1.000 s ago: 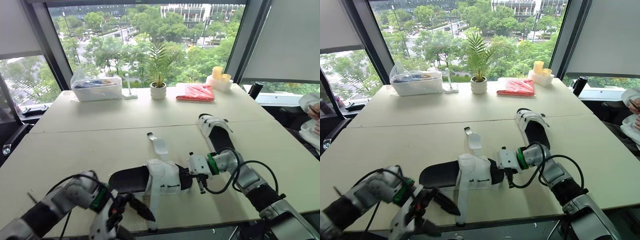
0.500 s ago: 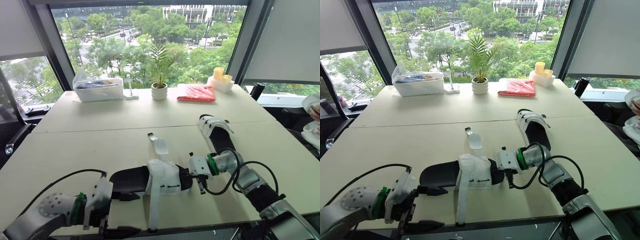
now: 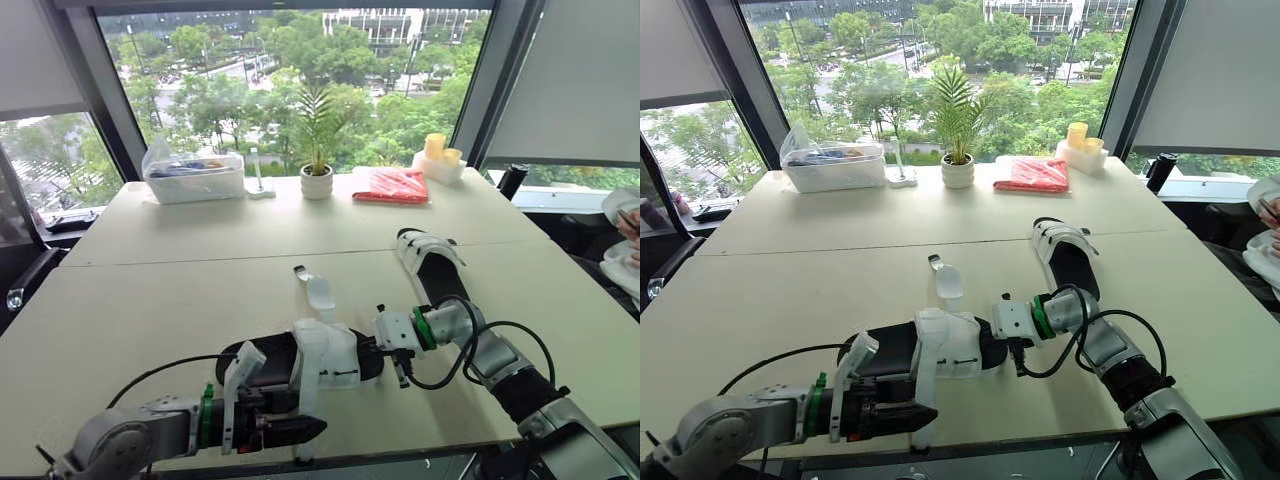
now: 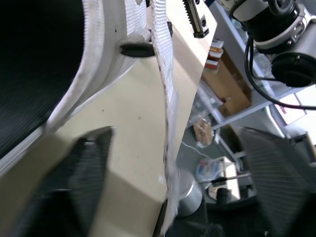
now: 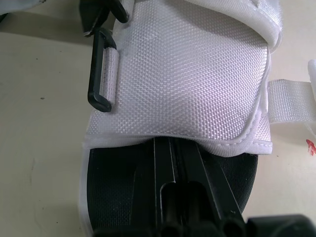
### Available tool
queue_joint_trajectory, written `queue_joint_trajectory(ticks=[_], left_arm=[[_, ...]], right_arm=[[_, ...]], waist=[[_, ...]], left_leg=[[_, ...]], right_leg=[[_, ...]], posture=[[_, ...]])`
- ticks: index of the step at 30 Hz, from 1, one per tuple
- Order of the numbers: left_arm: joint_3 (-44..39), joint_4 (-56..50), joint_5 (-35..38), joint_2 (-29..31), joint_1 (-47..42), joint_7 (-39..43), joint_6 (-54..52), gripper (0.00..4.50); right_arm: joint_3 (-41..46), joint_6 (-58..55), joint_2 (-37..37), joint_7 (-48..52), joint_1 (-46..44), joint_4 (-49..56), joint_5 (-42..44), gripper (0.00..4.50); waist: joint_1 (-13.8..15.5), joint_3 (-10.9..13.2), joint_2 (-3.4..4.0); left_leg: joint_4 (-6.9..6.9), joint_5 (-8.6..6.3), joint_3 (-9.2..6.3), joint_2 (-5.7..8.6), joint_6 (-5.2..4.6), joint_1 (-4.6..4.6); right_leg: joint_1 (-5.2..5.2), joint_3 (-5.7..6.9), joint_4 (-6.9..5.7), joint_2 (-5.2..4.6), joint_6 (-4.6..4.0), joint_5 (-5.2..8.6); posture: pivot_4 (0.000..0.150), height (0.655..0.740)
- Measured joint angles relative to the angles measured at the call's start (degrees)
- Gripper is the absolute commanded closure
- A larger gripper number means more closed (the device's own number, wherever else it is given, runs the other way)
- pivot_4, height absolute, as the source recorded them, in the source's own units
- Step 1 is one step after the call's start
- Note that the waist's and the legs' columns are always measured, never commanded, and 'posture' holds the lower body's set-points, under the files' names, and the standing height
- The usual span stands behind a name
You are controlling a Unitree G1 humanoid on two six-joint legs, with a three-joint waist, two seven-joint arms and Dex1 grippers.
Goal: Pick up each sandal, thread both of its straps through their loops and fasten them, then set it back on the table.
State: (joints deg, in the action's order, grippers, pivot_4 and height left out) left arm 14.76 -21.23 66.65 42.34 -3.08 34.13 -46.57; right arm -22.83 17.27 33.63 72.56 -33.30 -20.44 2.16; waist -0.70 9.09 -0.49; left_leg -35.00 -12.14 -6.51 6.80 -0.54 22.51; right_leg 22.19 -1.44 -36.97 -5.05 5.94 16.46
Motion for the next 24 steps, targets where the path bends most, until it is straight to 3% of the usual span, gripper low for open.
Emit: queue_joint_trajectory(ticks=[5,9,17,24], left_arm=[[-2.1,0.5,0.0,-2.3,-0.1,-0.4,-4.2,4.46],[-5.9,2.2,3.9,-3.3,-2.8,-0.7,-8.9,4.46],[-15.1,13.8,16.5,-10.5,-16.2,-6.8,-15.5,4.46],[-16.0,23.9,13.3,-18.0,-22.2,-9.8,-16.6,4.46]], right_arm=[[0.0,-0.2,0.0,0.0,0.0,0.0,0.0,4.50],[0.1,-0.3,0.0,-0.1,-0.1,0.0,0.0,4.50],[-0.1,-0.3,0.0,-0.1,-0.5,-0.2,-0.2,4.50],[-0.4,-0.3,-0.3,-0.2,-1.1,-0.5,-0.7,4.50]], waist=[[0.0,0.0,0.00],[0.1,0.0,-0.02],[0.1,0.0,-0.11],[0.0,0.0,-0.19]], left_leg=[[0.00,0.00,0.00,-0.01,0.00,0.02],[0.00,0.00,0.00,-0.02,0.01,0.04],[-0.02,0.00,0.00,-0.02,0.01,0.04],[-0.03,0.02,0.01,-0.01,0.03,0.03]], right_leg=[[0.00,0.01,0.02,0.00,-0.01,0.00],[0.01,0.01,0.03,0.00,-0.02,0.00],[0.04,0.08,0.04,0.00,-0.01,-0.02],[0.03,0.13,0.04,0.01,-0.02,-0.05]], posture=[[0.150,0.7400],[0.150,0.7400],[0.150,0.7400],[0.150,0.7400]])
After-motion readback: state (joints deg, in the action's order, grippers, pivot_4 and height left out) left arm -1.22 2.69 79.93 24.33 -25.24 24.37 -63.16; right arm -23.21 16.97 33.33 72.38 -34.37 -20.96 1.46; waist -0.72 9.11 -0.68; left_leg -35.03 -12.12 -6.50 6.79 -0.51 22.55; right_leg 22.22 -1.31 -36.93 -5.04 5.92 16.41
